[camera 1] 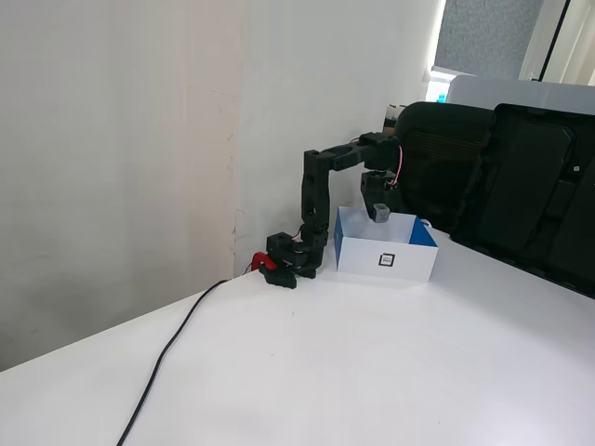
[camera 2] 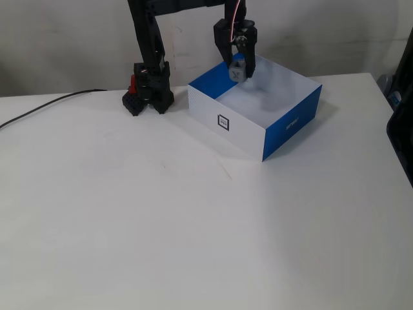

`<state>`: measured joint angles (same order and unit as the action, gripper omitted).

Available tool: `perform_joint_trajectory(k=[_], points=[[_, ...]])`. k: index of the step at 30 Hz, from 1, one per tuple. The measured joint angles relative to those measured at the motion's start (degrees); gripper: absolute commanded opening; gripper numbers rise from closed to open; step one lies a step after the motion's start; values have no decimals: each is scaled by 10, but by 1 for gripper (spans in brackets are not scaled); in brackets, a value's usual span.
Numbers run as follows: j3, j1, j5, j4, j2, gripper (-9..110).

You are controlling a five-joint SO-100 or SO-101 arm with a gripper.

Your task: Grasp the gray block and put it in the box.

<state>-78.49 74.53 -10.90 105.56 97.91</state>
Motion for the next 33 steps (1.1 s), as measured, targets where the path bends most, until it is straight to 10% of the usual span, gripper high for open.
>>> perform_joint_trajectory(k=[19, 33], points=[[-35, 11, 31, 0, 6, 36], [-35, -26, 40, -3, 6, 0]])
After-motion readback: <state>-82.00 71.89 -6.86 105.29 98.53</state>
